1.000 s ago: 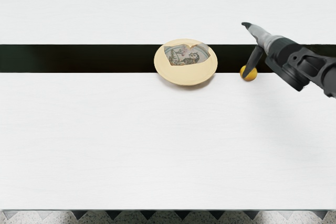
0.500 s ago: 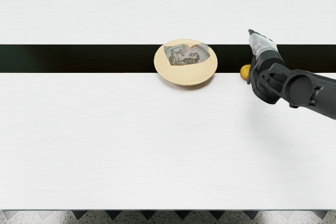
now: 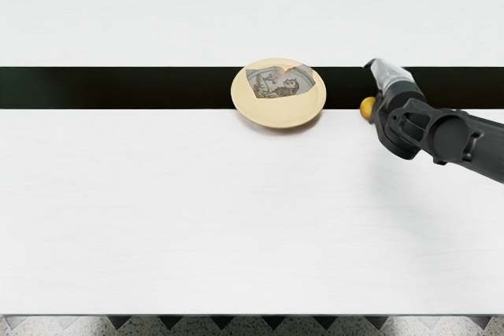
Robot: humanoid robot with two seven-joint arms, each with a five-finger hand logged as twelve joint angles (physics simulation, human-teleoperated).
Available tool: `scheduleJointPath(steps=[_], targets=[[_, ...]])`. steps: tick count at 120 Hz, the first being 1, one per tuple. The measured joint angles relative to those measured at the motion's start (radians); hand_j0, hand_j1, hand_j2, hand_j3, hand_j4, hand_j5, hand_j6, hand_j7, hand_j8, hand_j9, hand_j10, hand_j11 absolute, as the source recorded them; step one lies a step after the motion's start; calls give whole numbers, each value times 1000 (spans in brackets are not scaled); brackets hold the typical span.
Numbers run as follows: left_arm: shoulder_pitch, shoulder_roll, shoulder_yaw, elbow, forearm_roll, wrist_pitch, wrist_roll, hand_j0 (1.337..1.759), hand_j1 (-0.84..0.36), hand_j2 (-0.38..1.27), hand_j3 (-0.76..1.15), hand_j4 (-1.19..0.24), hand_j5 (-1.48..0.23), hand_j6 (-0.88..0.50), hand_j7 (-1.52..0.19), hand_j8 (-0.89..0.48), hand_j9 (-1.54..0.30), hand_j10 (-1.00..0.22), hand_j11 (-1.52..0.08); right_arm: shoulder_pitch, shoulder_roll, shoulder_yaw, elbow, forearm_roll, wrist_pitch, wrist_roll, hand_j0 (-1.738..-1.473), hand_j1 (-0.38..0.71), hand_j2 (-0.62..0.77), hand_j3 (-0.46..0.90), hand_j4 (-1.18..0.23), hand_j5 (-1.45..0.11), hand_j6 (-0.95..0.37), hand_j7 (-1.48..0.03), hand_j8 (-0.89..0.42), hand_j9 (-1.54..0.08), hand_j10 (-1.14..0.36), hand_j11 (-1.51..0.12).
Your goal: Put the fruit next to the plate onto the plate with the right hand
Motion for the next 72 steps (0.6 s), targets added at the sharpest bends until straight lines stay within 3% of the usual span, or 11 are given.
scheduleJointPath(steps=[40, 72], targets=[[0, 0, 0, 0, 0, 0, 0, 1658, 326, 4, 0, -19, -25, -19, -25, -19, -25, -19, -25, 9, -3, 1, 0, 40, 88, 0, -1658, 192, -75, 0, -453, -599, -458, -593, -454, -598, -454, -597], [0, 0, 0, 0, 0, 0, 0, 1658, 326, 4, 0, -19, -25, -19, -25, -19, -25, -19, -25, 11, -10, 3, 0, 60, 97, 1, -1654, 253, 28, 0, -556, -732, -419, -727, -382, -740, -552, -741]])
